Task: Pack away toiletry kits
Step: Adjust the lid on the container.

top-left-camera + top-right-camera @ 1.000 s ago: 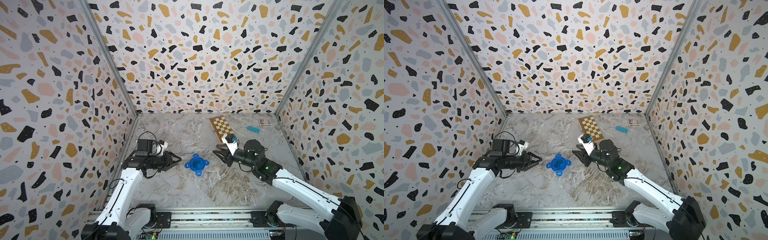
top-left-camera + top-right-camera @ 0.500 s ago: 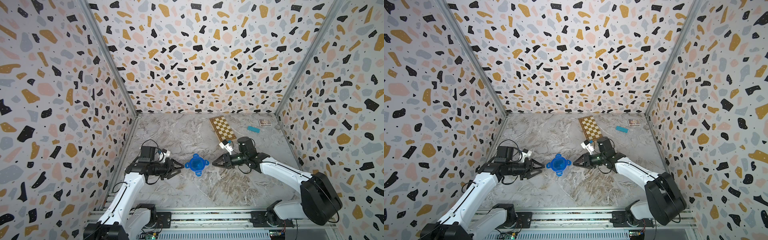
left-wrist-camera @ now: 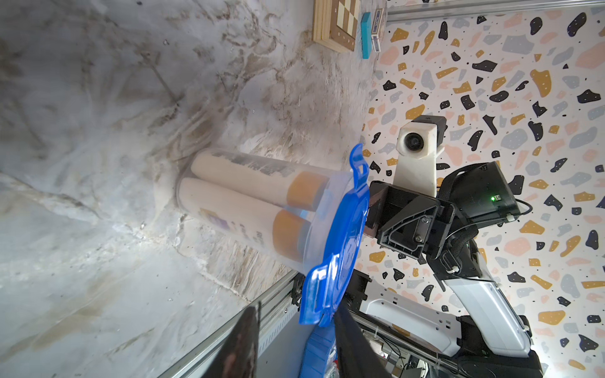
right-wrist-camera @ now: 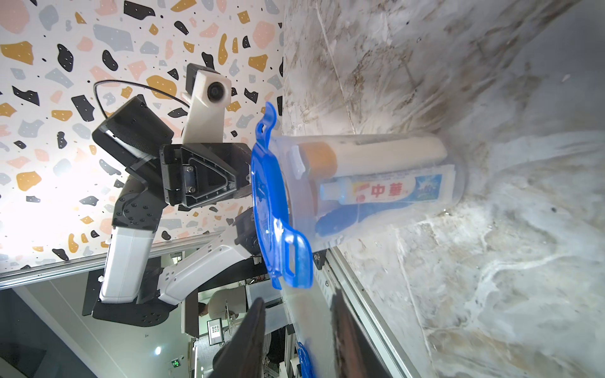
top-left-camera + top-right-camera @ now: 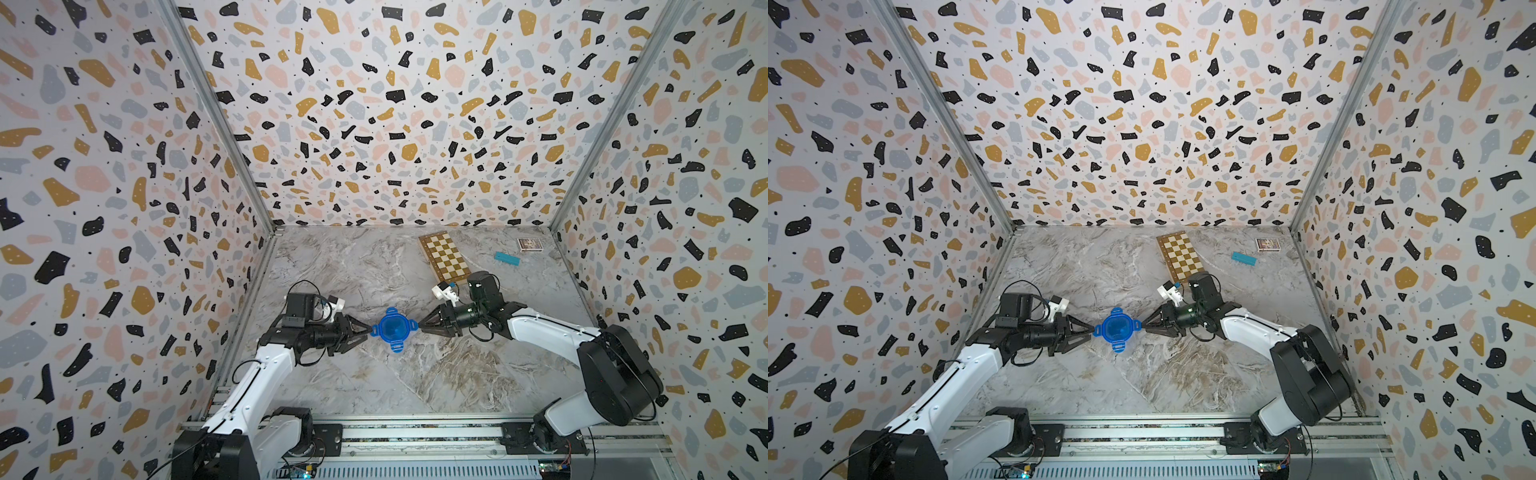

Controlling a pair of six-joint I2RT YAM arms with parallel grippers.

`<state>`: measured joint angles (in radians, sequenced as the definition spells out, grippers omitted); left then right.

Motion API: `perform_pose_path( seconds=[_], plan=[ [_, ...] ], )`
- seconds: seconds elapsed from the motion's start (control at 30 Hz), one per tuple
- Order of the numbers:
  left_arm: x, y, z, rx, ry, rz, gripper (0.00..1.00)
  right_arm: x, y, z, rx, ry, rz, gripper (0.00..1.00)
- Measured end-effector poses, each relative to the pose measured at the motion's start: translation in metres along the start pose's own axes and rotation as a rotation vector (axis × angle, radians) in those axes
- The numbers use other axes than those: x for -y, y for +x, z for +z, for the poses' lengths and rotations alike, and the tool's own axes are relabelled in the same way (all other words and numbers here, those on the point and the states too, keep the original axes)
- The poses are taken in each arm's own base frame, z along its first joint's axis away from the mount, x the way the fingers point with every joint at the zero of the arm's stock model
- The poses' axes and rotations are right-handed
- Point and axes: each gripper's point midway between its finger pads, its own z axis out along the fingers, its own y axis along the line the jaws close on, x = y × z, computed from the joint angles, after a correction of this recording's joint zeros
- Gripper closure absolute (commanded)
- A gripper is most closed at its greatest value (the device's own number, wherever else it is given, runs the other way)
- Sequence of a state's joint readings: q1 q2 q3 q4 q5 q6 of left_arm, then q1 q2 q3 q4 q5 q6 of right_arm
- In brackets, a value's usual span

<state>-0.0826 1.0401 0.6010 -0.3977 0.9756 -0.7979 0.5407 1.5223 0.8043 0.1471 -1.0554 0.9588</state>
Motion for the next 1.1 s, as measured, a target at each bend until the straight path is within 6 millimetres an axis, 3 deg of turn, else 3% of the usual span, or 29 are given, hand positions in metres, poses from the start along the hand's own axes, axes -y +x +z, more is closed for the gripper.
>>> perform_pose_path(
  seconds=[0.47,1.1],
  plan=[
    [0.007,-0.001,0.007,-0.018,0.026,0.009,0.69,0.0,-0.01,0.005,0.008,-0.027,0.012,0.66],
    [0.01,0.0,0.012,-0.039,0.045,0.0,0.73,-0.007,-0.011,0.011,-0.001,-0.05,-0.016,0.77]
  ],
)
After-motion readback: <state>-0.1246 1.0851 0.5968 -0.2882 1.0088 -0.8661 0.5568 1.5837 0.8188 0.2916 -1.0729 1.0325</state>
